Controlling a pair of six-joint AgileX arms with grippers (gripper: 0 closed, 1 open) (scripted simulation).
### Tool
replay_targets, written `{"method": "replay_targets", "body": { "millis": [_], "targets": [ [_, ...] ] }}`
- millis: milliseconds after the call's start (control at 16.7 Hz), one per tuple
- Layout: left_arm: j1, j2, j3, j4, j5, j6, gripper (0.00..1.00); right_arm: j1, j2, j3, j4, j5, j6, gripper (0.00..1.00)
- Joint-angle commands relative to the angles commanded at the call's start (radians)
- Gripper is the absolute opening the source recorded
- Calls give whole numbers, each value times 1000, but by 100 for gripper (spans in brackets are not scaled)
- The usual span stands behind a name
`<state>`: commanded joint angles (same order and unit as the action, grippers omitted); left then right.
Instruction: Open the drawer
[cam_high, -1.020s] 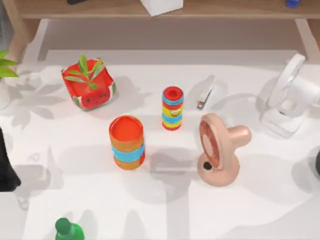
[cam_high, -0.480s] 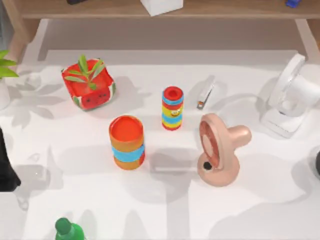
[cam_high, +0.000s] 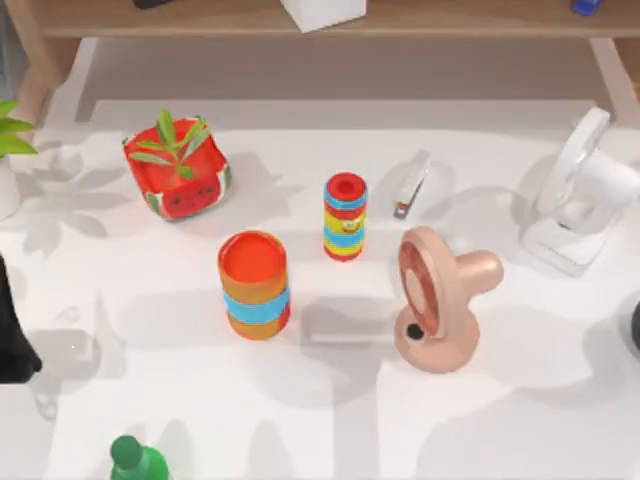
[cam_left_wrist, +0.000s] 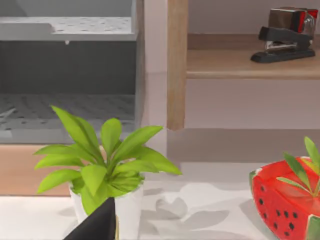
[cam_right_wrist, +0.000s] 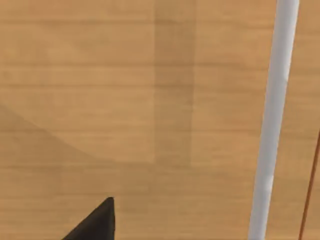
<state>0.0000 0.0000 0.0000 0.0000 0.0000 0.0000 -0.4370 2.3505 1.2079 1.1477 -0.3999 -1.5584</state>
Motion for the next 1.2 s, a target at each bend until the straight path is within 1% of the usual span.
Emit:
{"method": "replay_targets", "body": {
  "millis": [240,1020,1080,1200],
  "targets": [
    [0,0,0,0,0,0,100,1,3,6,-3,1,0,100],
    [0,0,0,0,0,0,100,1,3,6,-3,1,0,2],
    [0,0,0,0,0,0,100,1,3,6,-3,1,0,0],
    [0,0,0,0,0,0,100,1,3,6,-3,1,0,0]
  ]
}}
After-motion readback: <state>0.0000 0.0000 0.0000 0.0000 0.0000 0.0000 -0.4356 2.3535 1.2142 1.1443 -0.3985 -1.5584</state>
